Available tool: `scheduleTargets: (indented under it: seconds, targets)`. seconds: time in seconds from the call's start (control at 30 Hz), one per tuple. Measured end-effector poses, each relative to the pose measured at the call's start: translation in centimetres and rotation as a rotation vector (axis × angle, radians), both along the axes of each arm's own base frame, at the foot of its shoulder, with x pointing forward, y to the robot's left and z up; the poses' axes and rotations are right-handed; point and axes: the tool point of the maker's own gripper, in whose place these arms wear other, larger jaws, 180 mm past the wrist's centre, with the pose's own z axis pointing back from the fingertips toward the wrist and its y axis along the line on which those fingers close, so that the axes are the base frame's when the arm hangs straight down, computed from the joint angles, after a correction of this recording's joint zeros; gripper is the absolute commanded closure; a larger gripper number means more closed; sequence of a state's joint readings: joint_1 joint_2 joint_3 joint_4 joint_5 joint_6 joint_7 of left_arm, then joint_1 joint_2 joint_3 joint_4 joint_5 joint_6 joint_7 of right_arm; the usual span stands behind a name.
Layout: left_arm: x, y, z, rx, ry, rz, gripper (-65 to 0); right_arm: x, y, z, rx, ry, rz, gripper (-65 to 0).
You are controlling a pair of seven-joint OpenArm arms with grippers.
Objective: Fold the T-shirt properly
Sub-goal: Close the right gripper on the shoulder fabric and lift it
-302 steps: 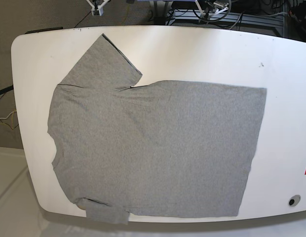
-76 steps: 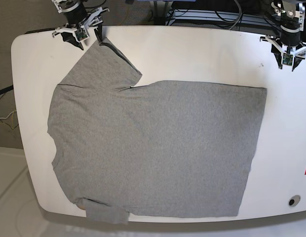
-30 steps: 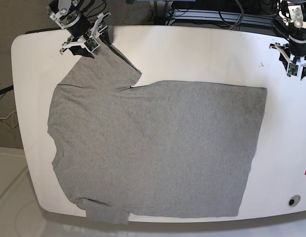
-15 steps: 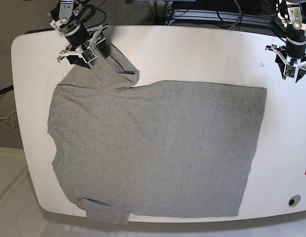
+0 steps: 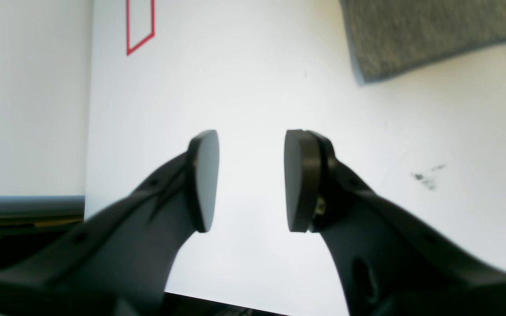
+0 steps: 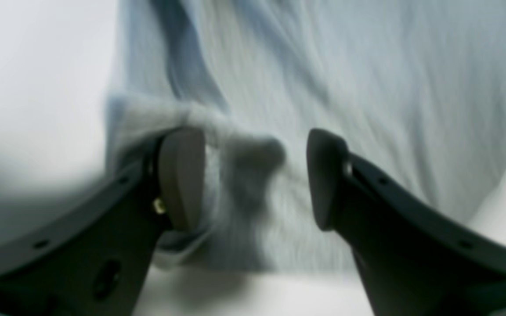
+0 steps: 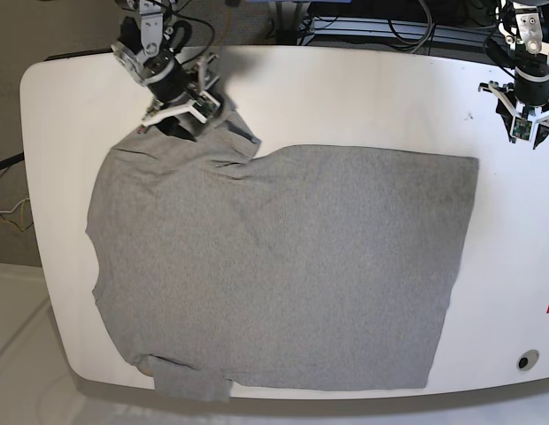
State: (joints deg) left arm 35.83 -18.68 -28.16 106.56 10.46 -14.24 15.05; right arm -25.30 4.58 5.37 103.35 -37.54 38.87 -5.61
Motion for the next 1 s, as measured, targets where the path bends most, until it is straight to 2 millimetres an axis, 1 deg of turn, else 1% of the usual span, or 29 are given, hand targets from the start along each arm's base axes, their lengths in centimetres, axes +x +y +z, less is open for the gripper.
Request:
scheduleTargets:
  seconds: [0.2, 0.33, 0.47, 0.53, 0.57, 0.67, 0.73, 0.87, 1.0]
  targets:
    - [0.0, 0.2, 0.0, 0.003, 0.003, 0.009, -22.6, 0.3, 0.4, 0.1, 0.048, 0.002, -0.012, -36.1]
    - [-0.1, 0.1, -0.1, -0.003, 0.003, 0.007, -22.9, 0.9, -0.7, 0.1, 0.049, 0.013, -0.035, -36.0]
    - [0.0, 0.2, -0.1, -0.006, 0.008, 0.015, -24.0, 1.5, -3.4, 0.1, 0.010, 0.018, -0.120, -35.9]
    - [-0.3, 0.7, -0.4, -0.016, 0.029, 0.050, -24.1, 1.6, -5.7, 0.3, 0.034, 0.040, -0.222, -35.7]
    - [-0.4, 0.9, -0.5, -0.016, 0.039, 0.069, -24.2, 1.4, -6.4, 0.2, 0.044, 0.058, -0.256, -35.6]
    - [-0.5, 1.0, -0.7, -0.028, 0.053, 0.087, -24.5, 1.2, -9.6, 0.2, -0.024, 0.073, -0.347, -35.5]
    - [-0.4, 0.9, -0.8, -0.040, 0.051, 0.088, -24.5, 1.2, -10.8, 0.1, -0.061, 0.081, -0.378, -35.4]
    - [-0.6, 0.9, -0.9, -0.032, 0.062, 0.090, -24.2, 1.4, -10.6, 0.2, -0.058, 0.081, -0.374, -36.0]
    - [-0.5, 0.6, -1.1, -0.029, 0.061, 0.071, -24.1, 1.7, -9.2, 0.3, -0.044, 0.072, -0.333, -35.7]
